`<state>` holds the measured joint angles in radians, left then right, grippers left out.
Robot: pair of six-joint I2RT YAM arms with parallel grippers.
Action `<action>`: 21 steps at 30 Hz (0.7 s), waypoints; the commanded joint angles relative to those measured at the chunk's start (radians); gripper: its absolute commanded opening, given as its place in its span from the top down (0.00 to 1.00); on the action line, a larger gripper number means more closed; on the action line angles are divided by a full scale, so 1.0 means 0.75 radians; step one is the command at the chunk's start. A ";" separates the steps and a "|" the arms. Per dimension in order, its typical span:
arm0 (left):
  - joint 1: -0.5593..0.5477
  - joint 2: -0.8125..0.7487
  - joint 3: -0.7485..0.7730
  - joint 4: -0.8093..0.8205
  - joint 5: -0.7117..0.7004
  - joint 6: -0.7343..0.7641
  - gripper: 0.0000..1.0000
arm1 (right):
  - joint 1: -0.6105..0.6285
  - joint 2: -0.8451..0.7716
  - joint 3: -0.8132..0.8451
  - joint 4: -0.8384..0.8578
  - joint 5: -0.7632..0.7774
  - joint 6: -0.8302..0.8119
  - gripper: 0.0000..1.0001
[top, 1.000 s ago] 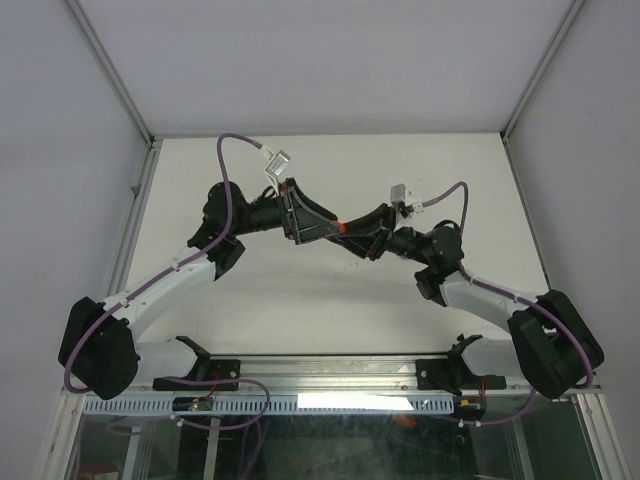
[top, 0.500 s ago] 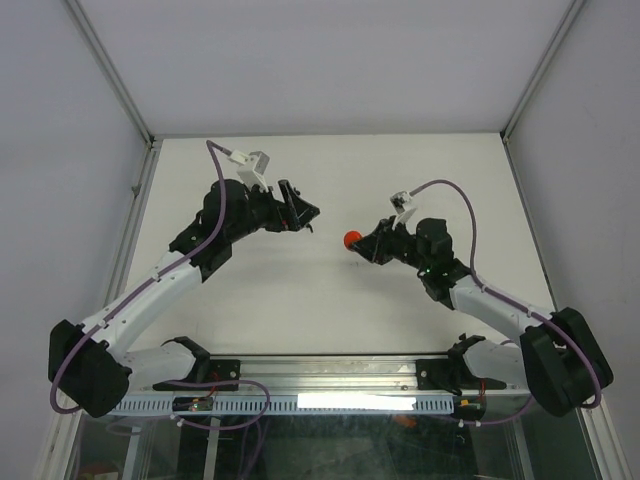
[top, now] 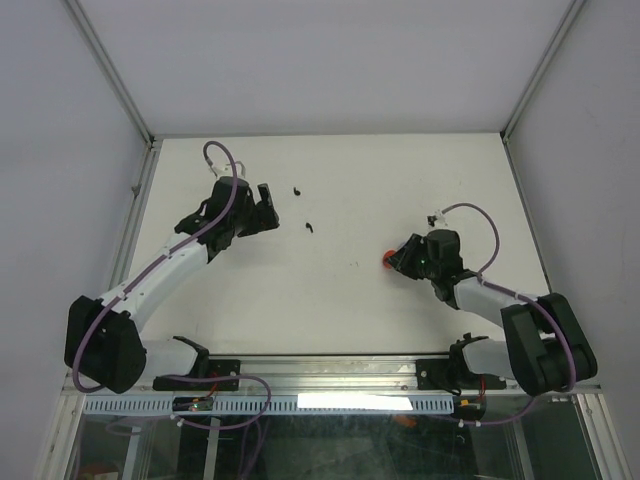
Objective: Insert the wireless bluetooth earbuds into the charging case
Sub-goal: Place the charging case at the center of the board.
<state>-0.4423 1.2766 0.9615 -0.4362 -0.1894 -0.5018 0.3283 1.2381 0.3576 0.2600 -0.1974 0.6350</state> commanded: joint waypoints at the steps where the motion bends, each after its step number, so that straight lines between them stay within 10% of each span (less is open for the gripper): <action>1: 0.027 0.045 0.033 0.005 -0.054 0.037 0.07 | -0.087 0.073 0.000 0.104 0.060 0.084 0.96; 21: 0.077 0.460 0.307 -0.004 -0.108 0.055 0.05 | -0.164 -0.113 0.113 -0.414 0.037 -0.068 0.22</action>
<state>-0.4030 1.5723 1.1061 -0.4488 -0.2375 -0.4835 0.2108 1.2350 0.3973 0.1268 -0.2138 0.6495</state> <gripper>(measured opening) 0.950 0.738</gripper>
